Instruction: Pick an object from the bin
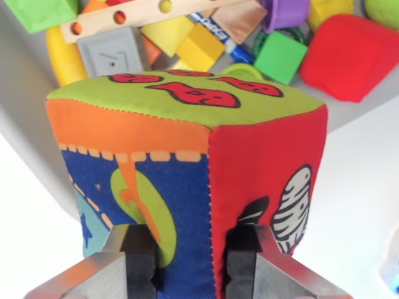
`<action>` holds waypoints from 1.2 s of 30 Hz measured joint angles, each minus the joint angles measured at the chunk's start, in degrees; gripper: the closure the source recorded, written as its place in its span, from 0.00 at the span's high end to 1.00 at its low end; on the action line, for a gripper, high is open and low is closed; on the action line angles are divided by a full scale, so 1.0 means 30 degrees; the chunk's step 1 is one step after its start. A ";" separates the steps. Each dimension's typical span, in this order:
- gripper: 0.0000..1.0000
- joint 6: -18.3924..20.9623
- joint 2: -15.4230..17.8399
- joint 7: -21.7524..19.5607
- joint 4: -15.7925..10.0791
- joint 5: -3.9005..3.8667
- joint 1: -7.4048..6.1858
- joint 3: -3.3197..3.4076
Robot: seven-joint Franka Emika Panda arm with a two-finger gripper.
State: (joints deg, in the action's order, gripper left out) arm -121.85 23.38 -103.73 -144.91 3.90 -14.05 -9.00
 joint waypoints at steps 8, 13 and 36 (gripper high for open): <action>0.00 0.1526 0.0540 0.0030 0.0975 0.0000 0.0000 0.0100; 0.00 0.2359 0.0784 0.0039 0.1571 0.0000 0.0000 0.0149; 0.00 0.4227 0.1145 0.0047 0.3054 0.0000 0.0001 0.0263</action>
State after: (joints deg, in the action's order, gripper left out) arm -109.17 26.81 -103.59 -135.74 3.90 -14.05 -8.21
